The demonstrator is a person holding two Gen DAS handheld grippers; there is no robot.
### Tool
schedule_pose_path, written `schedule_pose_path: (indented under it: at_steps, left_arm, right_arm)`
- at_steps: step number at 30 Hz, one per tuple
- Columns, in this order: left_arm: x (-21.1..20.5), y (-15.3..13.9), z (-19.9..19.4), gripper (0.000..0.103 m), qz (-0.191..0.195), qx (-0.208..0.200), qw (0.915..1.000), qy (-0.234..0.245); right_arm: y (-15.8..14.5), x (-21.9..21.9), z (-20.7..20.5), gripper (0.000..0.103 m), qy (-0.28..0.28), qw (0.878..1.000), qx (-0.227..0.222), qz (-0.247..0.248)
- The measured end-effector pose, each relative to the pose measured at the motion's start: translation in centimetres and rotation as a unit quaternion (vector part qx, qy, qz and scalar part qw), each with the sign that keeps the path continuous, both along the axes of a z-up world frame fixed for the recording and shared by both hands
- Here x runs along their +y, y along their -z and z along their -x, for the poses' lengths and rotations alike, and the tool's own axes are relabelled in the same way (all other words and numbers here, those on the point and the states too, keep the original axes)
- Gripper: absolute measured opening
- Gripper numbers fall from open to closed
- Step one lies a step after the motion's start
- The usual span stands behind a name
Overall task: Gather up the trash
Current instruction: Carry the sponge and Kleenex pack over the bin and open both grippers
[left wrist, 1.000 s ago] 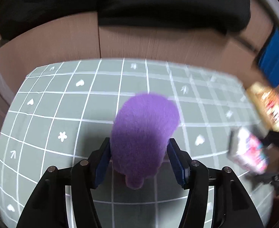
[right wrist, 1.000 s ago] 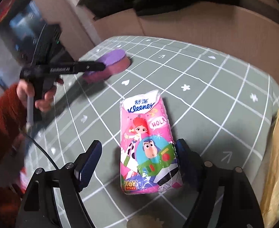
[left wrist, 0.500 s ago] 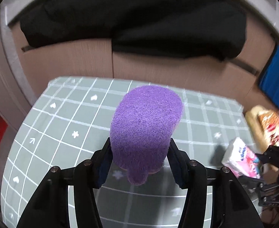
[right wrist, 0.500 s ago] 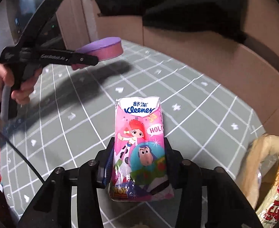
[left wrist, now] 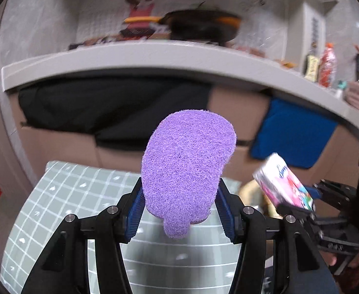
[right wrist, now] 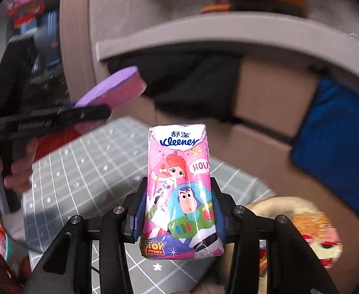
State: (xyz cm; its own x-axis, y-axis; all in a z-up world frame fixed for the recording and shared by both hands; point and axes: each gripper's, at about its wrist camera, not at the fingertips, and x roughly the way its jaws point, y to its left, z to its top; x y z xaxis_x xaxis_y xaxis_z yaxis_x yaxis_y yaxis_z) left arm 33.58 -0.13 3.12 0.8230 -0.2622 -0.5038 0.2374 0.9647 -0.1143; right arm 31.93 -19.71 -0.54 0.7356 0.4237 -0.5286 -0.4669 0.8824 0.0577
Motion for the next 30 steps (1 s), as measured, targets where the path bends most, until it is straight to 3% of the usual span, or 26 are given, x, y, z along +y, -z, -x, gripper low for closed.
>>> schedule_pose_path:
  at_steps: [5, 12, 19, 30]
  left_arm:
    - [-6.5, -0.8, 2.0, 0.055, 0.0, -0.026, 0.9991, 0.033]
    - [-14.4, 1.9, 1.1, 0.055, 0.037, 0.008, 0.9966, 0.073]
    - [-19.1, 6.1, -1.6, 0.055, 0.038, 0.056, 0.9932, 0.095]
    - [-21.9, 11.9, -5.2, 0.055, 0.029, 0.113, 0.9865, 0.114]
  right_arm:
    - [-3.0, -6.0, 2.2, 0.043, 0.056, 0.998, -0.031, -0.026]
    - [-3.7, -12.7, 4.2, 0.043, 0.118, 0.991, -0.045, -0.037]
    - [-0.5, -17.2, 2.7, 0.043, 0.153, 0.987, -0.011, -0.05]
    - [5.3, -20.5, -1.7, 0.043, 0.172, 0.981, 0.055, -0.069]
